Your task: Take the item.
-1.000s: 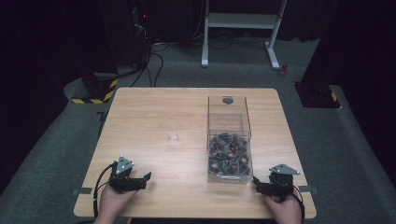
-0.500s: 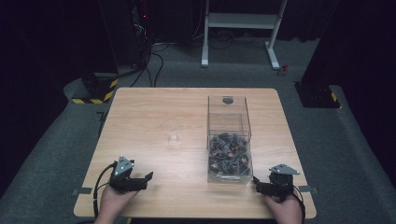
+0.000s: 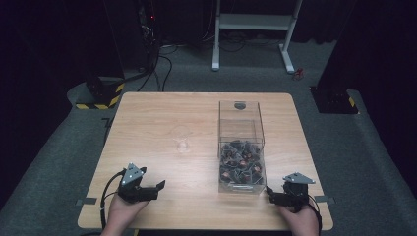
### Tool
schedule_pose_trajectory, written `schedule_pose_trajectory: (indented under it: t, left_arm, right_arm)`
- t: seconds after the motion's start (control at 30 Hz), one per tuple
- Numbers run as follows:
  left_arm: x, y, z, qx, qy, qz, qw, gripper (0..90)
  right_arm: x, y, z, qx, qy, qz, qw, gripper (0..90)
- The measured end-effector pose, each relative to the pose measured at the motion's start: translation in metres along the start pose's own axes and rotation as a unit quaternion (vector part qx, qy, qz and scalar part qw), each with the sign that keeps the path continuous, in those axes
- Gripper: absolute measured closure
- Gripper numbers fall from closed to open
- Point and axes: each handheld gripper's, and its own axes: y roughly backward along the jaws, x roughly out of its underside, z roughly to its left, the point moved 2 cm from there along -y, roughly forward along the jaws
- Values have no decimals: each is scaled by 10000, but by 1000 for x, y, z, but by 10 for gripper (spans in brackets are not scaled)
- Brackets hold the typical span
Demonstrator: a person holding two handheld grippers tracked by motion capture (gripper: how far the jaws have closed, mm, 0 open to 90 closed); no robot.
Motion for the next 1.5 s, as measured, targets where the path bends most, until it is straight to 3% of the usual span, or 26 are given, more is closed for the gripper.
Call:
schedule_pose_trajectory:
  t: [0.17,0.43,0.83,1.5]
  left_arm:
    - [-7,1,-2,112,90,-75,9999,121]
    - [-19,1,-12,85,-140,-117,9998,126]
    - [-33,-4,-23,356,-172,-270,9989,137]
    - [-57,-15,-45,634,-339,-422,9965,139]
  right_arm:
    - [0,0,-1,-47,58,-8,10000,88]
    - [1,1,-1,-56,70,-16,10000,90]
    - [1,1,-1,-44,69,-27,10000,97]
    - [1,1,-1,-40,52,-28,10000,100]
